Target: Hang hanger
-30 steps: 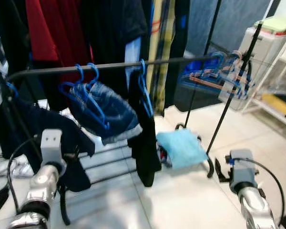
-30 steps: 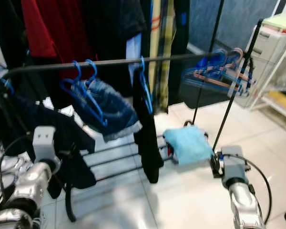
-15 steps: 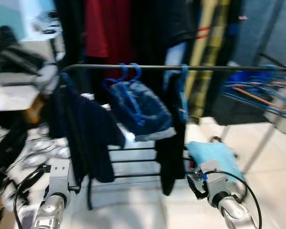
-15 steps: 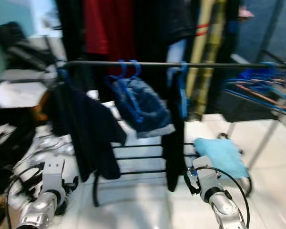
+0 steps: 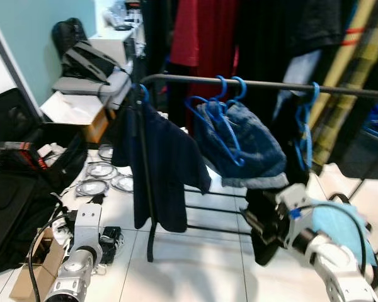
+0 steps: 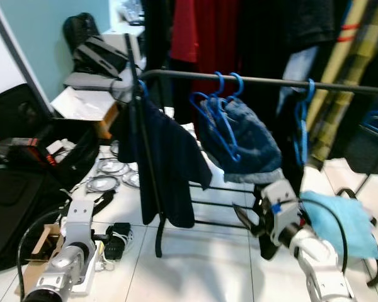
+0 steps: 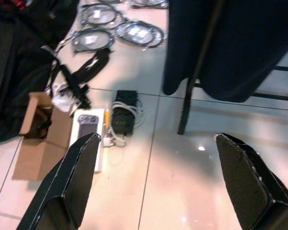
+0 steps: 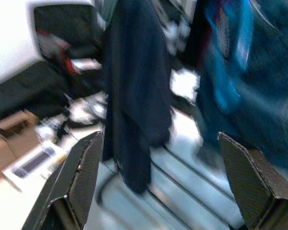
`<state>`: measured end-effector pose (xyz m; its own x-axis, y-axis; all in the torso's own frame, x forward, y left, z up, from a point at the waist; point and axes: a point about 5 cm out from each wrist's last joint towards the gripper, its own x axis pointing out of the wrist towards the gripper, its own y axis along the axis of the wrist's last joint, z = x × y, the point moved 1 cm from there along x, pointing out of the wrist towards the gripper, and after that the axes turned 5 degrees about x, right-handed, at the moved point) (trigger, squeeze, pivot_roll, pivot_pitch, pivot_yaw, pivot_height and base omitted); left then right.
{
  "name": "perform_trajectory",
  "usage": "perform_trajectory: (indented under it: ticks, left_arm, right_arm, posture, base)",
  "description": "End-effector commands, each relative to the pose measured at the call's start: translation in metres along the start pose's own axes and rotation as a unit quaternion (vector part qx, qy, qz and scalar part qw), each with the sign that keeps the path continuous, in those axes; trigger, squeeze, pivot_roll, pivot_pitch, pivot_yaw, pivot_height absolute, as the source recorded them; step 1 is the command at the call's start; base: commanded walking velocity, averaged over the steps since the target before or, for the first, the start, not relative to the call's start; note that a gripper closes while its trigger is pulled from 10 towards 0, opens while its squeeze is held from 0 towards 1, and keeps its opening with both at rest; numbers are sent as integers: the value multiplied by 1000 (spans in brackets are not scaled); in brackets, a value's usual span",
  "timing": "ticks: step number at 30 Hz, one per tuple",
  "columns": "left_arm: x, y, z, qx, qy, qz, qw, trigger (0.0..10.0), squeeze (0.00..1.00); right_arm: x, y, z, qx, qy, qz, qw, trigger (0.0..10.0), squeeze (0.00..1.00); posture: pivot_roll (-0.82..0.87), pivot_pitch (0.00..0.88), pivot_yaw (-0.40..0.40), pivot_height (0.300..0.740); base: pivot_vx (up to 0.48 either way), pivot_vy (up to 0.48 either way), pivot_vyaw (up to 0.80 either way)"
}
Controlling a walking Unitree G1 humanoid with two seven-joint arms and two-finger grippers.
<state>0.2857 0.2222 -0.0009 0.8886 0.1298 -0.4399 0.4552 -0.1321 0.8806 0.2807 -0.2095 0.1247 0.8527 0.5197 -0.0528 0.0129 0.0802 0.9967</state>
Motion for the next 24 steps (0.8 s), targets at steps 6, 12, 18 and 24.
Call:
perform_trajectory:
  ticks: [6, 12, 18, 24]
  left_arm:
    - [0, -1, 9, -2, -27, 2, 1000, 10000, 0]
    - [0, 1, 12, -2, -34, 7, 999, 10000, 0]
    - [-2, 2, 15, 1, -40, 13, 999, 10000, 0]
    - [-1, 4, 18, 2, -44, 16, 999, 10000, 0]
  right_arm:
    - [11, 64, -6, 28, 21, 115, 993, 10000, 0]
    - [14, 75, -5, 23, 13, 131, 991, 10000, 0]
    - [17, 89, -8, 26, 14, 137, 990, 10000, 0]
    - [19, 96, -13, 29, 24, 135, 990, 10000, 0]
  posture:
    - [-56, 17, -4, 740]
    - [-54, 16, -8, 740]
    - [-53, 15, -16, 740]
    - [-55, 15, -15, 740]
  base:
    - [0, 0, 267]
    - [207, 0, 0]
    - [353, 0, 0]
    - [369, 0, 0]
